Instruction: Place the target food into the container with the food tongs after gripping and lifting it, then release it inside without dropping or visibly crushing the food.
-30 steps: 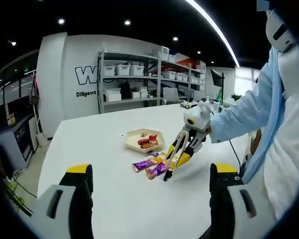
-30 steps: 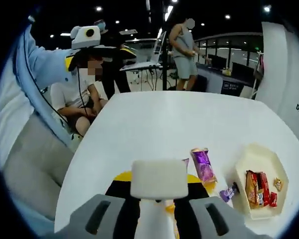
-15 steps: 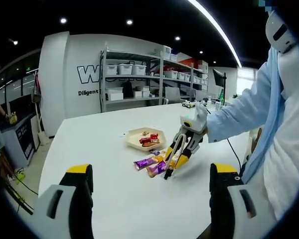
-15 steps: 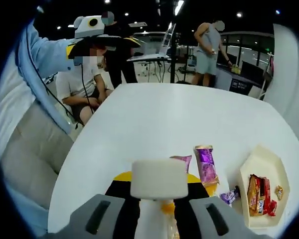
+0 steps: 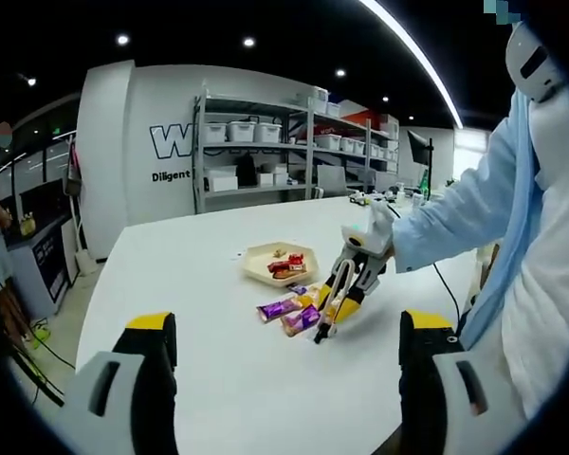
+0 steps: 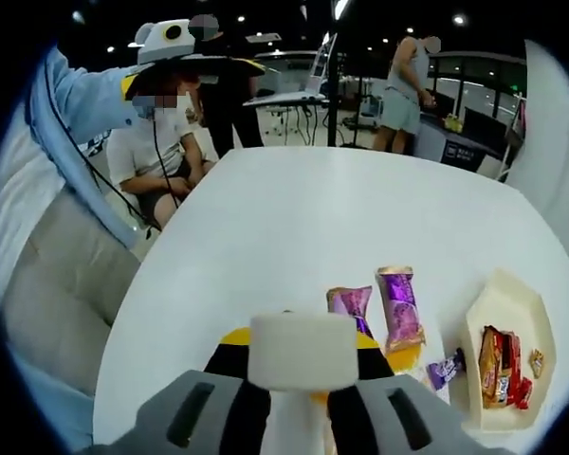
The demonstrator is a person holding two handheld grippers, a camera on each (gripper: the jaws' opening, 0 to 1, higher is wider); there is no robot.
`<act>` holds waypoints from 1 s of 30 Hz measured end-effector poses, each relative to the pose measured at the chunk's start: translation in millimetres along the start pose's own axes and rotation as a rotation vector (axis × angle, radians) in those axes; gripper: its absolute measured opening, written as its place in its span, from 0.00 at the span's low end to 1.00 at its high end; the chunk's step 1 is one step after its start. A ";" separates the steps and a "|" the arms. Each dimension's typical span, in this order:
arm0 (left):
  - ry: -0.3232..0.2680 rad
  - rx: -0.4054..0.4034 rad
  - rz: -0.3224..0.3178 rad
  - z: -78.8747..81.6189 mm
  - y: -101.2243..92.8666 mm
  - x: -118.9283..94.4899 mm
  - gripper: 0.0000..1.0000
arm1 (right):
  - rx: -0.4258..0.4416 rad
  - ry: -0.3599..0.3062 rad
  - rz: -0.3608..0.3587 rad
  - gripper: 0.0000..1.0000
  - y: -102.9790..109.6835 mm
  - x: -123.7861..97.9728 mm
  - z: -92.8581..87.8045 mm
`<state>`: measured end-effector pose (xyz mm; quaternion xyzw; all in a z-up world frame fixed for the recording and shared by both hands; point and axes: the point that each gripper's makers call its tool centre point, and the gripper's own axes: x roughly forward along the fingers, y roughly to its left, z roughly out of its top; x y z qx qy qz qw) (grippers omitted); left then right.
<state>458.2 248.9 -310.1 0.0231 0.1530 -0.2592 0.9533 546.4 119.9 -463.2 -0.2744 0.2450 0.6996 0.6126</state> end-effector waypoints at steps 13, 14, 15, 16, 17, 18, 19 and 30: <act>-0.005 0.005 -0.008 2.2 -0.3 3.0 0.95 | 0.055 -0.008 -0.003 0.11 6.2 -9.8 7.9; -0.005 0.003 -0.010 2.4 -0.8 3.3 0.95 | 0.055 -0.013 -0.004 0.11 6.2 -11.2 9.9; -0.006 0.003 -0.011 2.6 -0.9 3.5 0.95 | 0.065 -0.016 0.001 0.11 7.5 -11.9 11.1; -0.007 0.006 -0.011 3.1 -1.0 3.9 0.95 | 0.066 -0.020 0.001 0.11 8.2 -12.5 11.8; -0.008 0.006 -0.012 3.2 -1.1 4.1 0.95 | 0.062 -0.021 -0.001 0.11 8.5 -12.3 11.8; -0.008 0.005 -0.013 3.4 -1.3 4.4 0.95 | 0.063 -0.020 0.001 0.11 9.0 -12.3 11.6; -0.009 0.006 -0.014 3.6 -1.7 4.8 0.95 | 0.064 -0.020 0.005 0.11 11.1 -12.7 11.9; -0.013 0.014 -0.030 6.5 -6.9 9.1 0.95 | 0.059 -0.060 -0.027 0.11 6.0 -26.7 25.6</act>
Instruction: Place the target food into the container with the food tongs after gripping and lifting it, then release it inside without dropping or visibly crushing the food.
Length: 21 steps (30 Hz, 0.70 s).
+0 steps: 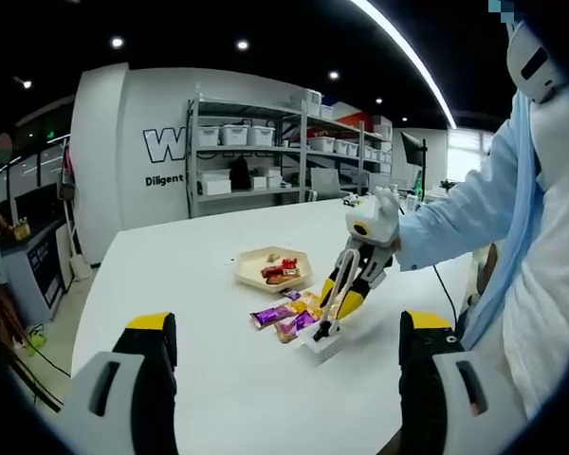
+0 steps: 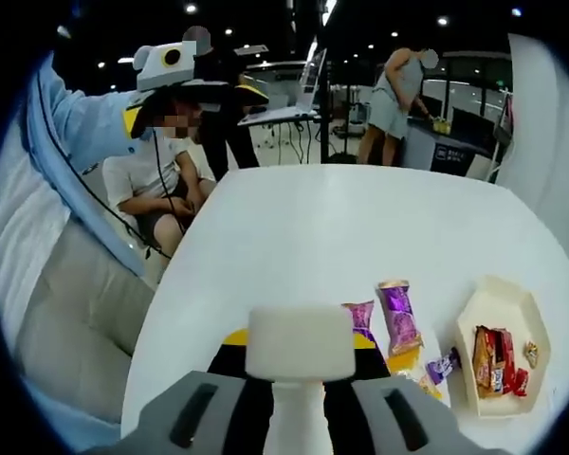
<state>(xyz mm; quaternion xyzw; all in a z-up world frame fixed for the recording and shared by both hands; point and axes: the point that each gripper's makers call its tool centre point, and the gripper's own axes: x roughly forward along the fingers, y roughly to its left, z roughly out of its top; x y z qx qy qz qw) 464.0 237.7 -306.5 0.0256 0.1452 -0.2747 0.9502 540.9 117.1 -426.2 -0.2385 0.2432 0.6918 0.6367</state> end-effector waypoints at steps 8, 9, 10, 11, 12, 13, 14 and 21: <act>-0.001 0.007 -0.008 2.2 -1.6 2.9 0.95 | 0.030 -0.041 -0.082 0.12 -27.8 -21.2 6.7; -0.001 0.007 -0.009 2.3 -1.6 3.1 0.95 | 0.035 -0.048 -0.096 0.12 -32.8 -24.8 7.4; -0.002 0.007 -0.010 2.5 -1.8 3.4 0.95 | 0.040 -0.053 -0.107 0.12 -36.8 -27.6 7.7; -0.002 0.008 -0.011 2.7 -2.0 3.7 0.95 | 0.046 -0.058 -0.117 0.12 -40.9 -30.4 8.0; -0.001 0.009 -0.012 2.7 -2.2 3.9 0.95 | 0.051 -0.064 -0.132 0.12 -45.6 -33.3 8.2; -0.001 0.008 -0.014 2.7 -2.5 4.3 0.95 | 0.069 -0.078 -0.158 0.12 -54.1 -39.3 9.3; 0.000 0.008 -0.015 2.6 -2.5 4.5 0.95 | 0.076 -0.086 -0.173 0.12 -59.1 -42.5 9.8; 0.004 0.010 -0.019 2.7 -0.4 4.8 0.95 | 0.134 -0.133 -0.258 0.12 -91.5 -66.6 12.0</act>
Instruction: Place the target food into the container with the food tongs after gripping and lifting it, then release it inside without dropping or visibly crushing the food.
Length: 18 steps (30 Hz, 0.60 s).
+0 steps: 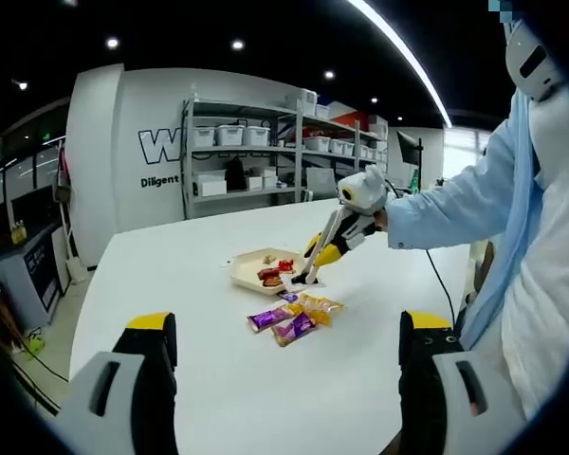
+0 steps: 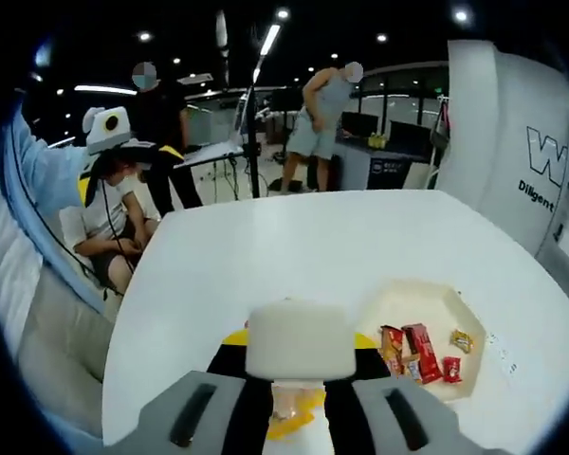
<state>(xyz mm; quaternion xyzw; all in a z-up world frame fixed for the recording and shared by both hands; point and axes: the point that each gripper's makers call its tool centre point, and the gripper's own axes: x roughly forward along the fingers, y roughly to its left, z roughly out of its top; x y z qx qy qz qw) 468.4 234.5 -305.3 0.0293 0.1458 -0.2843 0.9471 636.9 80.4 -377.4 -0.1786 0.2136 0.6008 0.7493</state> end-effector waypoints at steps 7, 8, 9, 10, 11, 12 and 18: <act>0.001 0.003 -0.003 1.4 2.8 1.1 0.95 | 0.021 -0.013 -0.057 0.12 -21.1 -11.8 2.7; 0.003 0.004 -0.004 1.3 3.1 1.6 0.95 | 0.023 -0.013 -0.066 0.12 -24.0 -13.3 2.8; 0.003 0.004 -0.005 1.3 3.2 1.8 0.95 | 0.027 -0.015 -0.072 0.12 -26.4 -14.3 3.0; 0.003 0.003 -0.006 1.3 3.5 2.3 0.95 | 0.031 -0.017 -0.081 0.12 -30.0 -15.5 3.3; 0.003 0.002 -0.007 1.3 3.7 2.9 0.95 | 0.034 -0.018 -0.086 0.12 -32.2 -16.1 3.5; 0.004 0.002 -0.007 1.1 3.9 3.2 0.95 | 0.039 -0.021 -0.095 0.12 -36.2 -17.1 3.9; 0.008 -0.003 -0.008 -0.2 5.3 4.9 0.95 | 0.066 -0.035 -0.132 0.12 -54.8 -19.1 7.8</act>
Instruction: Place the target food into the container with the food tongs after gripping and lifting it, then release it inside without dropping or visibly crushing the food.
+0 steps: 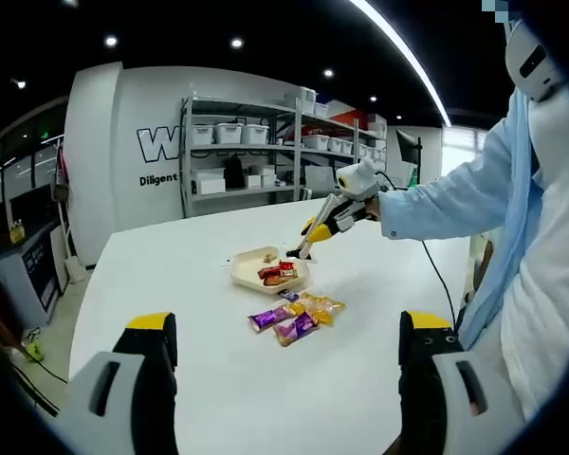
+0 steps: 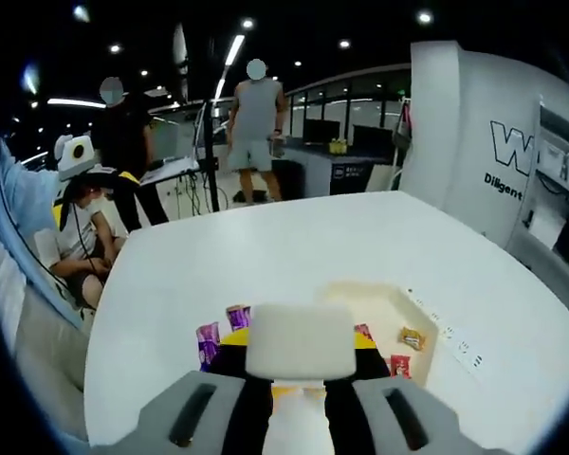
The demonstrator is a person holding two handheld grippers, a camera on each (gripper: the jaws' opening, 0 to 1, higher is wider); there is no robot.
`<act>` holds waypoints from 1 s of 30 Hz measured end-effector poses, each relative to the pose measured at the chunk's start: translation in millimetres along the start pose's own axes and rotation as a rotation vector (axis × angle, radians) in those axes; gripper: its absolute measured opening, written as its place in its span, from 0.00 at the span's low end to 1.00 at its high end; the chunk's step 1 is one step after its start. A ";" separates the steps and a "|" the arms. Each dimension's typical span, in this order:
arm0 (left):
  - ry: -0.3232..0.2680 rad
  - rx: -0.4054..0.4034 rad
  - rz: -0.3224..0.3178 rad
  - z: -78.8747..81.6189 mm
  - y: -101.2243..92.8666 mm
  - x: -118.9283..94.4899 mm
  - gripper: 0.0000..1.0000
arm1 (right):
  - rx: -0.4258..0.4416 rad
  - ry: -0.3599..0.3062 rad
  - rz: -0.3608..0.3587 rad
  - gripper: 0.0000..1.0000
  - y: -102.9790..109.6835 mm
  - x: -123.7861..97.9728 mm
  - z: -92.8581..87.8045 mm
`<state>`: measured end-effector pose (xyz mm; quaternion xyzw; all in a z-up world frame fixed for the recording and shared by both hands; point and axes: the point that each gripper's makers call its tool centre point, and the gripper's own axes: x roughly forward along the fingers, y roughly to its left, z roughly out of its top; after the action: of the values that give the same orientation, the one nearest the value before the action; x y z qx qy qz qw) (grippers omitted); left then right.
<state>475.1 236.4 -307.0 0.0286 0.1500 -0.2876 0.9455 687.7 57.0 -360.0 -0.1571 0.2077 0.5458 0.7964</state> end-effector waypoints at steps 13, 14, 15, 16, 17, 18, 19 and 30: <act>0.008 -0.012 0.019 -3.0 9.9 0.5 0.95 | 0.017 0.004 -0.049 0.12 -42.0 14.3 4.0; 0.009 -0.013 0.021 -3.2 10.7 0.5 0.95 | 0.020 0.004 -0.055 0.12 -45.9 15.7 3.9; 0.010 -0.013 0.023 -3.4 11.8 0.4 0.95 | 0.018 0.008 -0.064 0.12 -49.2 16.8 3.4; 0.011 -0.013 0.024 -3.7 12.4 0.3 0.95 | 0.017 0.013 -0.076 0.12 -53.2 18.0 2.5; 0.013 -0.014 0.025 -4.1 13.1 0.3 0.95 | 0.021 0.015 -0.080 0.13 -55.9 18.8 1.9; 0.014 -0.014 0.027 -4.3 14.1 0.2 0.95 | 0.019 0.015 -0.095 0.13 -65.7 20.3 1.0; 0.014 -0.014 0.028 -4.4 14.8 0.1 0.95 | 0.018 0.011 -0.107 0.14 -69.7 20.6 1.0; 0.009 -0.012 0.021 -2.7 18.6 3.9 0.95 | 0.016 -0.024 -0.091 0.18 -63.7 19.1 1.2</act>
<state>487.7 250.2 -311.4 0.0258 0.1554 -0.2765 0.9480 753.5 50.3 -367.1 -0.1534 0.1952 0.5091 0.8241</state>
